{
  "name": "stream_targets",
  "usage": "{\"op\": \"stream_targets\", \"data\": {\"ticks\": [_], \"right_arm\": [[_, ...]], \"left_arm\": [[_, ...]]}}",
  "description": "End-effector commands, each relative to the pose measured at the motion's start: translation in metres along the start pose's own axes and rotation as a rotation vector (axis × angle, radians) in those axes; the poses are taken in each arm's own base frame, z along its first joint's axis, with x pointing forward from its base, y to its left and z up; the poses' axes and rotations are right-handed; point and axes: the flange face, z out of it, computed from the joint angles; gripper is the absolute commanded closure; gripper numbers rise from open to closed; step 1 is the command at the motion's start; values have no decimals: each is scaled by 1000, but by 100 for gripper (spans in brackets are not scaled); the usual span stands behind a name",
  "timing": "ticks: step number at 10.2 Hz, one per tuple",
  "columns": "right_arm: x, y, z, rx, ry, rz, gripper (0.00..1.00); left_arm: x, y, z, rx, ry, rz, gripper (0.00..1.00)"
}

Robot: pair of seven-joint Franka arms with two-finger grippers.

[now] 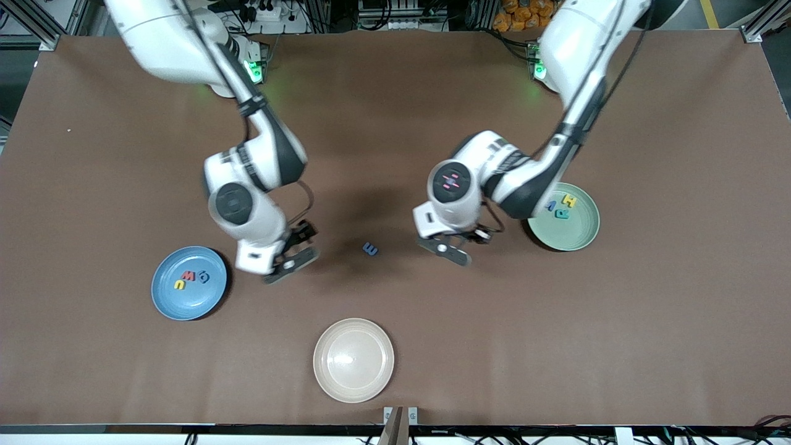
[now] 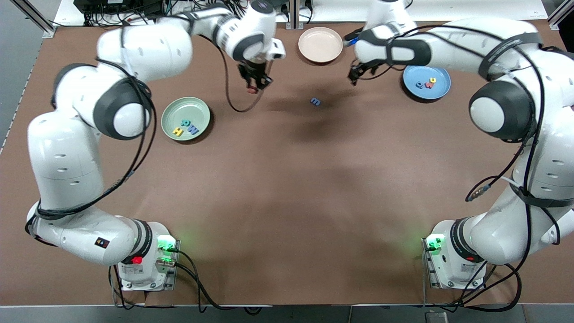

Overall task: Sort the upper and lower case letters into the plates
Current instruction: 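Drop the Q on the green plate while the right gripper reaches m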

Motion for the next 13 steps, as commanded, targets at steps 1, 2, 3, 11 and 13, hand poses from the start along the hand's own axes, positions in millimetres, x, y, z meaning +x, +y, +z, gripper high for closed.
{"op": "stream_targets", "data": {"ticks": [1, 2, 3, 11, 13], "right_arm": [[26, -33, 8, -15, 29, -91, 0], [36, -46, 13, -20, 32, -155, 0], [42, -57, 20, -25, 31, -217, 0], [84, -139, 71, -34, 56, -373, 0], [83, -140, 76, -34, 47, -380, 0]], "left_arm": [[-36, -60, 11, -27, -73, 129, 76], [-54, -90, 22, -38, -101, 170, 76], [-72, -114, 34, -53, -128, 188, 76], [-158, -162, 115, -155, -141, 111, 76], [-170, -179, 132, -170, -90, 124, 76]]}}
